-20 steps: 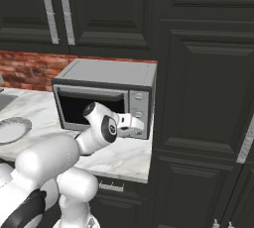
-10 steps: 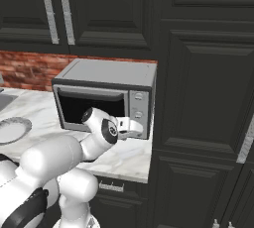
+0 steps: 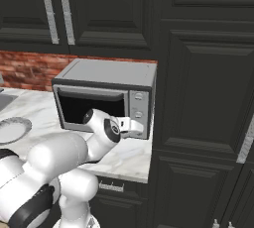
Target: Pick up the bagel from the plate, place it on the toaster oven rack, close the door, and set the timer.
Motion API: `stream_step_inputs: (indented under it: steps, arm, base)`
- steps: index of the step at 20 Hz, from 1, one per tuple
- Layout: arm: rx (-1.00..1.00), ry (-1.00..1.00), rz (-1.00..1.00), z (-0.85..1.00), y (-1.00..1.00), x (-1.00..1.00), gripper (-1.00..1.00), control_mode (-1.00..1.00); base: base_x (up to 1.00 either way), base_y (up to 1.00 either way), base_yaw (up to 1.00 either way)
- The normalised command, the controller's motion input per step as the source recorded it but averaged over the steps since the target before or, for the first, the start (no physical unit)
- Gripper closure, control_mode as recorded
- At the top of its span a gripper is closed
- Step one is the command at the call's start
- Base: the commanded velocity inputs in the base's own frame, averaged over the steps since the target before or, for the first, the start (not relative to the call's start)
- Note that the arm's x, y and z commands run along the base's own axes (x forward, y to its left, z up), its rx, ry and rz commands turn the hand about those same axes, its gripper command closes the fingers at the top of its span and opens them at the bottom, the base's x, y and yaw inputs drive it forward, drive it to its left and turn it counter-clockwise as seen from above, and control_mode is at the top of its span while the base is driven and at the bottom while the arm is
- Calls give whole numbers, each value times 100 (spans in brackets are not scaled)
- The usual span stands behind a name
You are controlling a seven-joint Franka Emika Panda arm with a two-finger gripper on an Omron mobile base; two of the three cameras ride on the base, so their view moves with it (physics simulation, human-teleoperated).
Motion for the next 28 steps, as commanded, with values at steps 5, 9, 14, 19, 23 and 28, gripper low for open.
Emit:
stream_step_inputs:
  steps: [5,9,14,19,23,28]
  arm:
    - [-4,0,0,0,0,24,-100,-100]
    - [-8,0,0,0,0,18,-100,-100]
    - [-11,0,0,-12,0,0,-100,-100]
    - [-10,0,0,-21,0,0,-100,-100]
    - [-7,0,0,-9,0,4,-100,-100]
    - [-6,0,0,-1,-5,20,-100,-100]
  base:
    - [0,0,0]
    - [0,0,0]
    - [0,0,0]
    - [0,0,0]
    - [0,0,0]
    - [0,0,0]
